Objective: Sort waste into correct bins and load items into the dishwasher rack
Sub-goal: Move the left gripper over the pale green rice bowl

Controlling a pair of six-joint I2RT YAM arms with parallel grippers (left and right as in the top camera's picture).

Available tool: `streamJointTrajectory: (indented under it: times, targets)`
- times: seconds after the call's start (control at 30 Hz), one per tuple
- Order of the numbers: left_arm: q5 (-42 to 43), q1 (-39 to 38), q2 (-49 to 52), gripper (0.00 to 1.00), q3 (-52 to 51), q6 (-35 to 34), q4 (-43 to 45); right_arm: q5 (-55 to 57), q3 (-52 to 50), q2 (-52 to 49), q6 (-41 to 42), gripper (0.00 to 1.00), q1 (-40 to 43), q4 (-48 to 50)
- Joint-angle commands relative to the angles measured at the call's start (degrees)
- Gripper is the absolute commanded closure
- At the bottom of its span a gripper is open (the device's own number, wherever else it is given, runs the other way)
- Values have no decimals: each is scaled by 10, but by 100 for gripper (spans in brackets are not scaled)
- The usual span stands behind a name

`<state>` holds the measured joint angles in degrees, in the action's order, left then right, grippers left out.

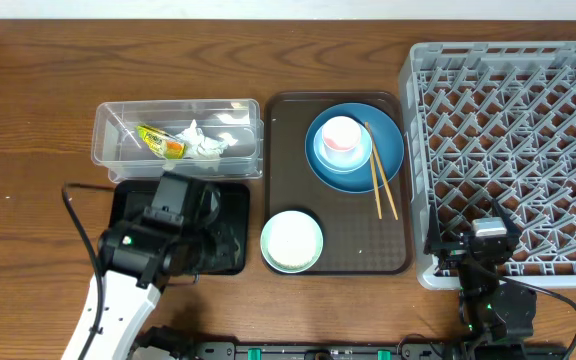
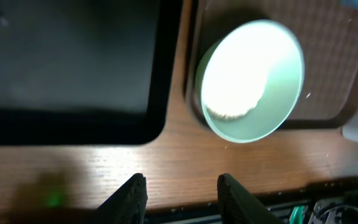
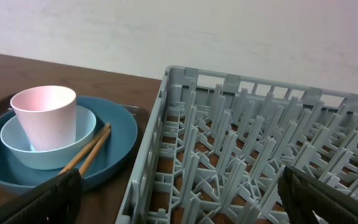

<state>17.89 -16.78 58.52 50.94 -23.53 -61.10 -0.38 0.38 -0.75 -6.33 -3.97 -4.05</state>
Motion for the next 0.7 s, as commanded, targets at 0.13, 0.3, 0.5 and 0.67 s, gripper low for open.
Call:
streamJointTrajectory:
  times: [0.13, 0.3, 0.5, 0.67]
  targets:
    - [-25, -5, 50, 60, 138, 7, 1, 4, -1, 0, -2, 1, -7, -2]
    - [-25, -16, 85, 60, 175, 7, 3, 4, -1, 0, -2, 1, -7, -2]
    - [-25, -66, 128, 60, 175, 7, 5, 4, -1, 0, -2, 1, -7, -2]
    - [-49, -115, 161, 60, 175, -18, 5, 4, -1, 0, -2, 1, -7, -2]
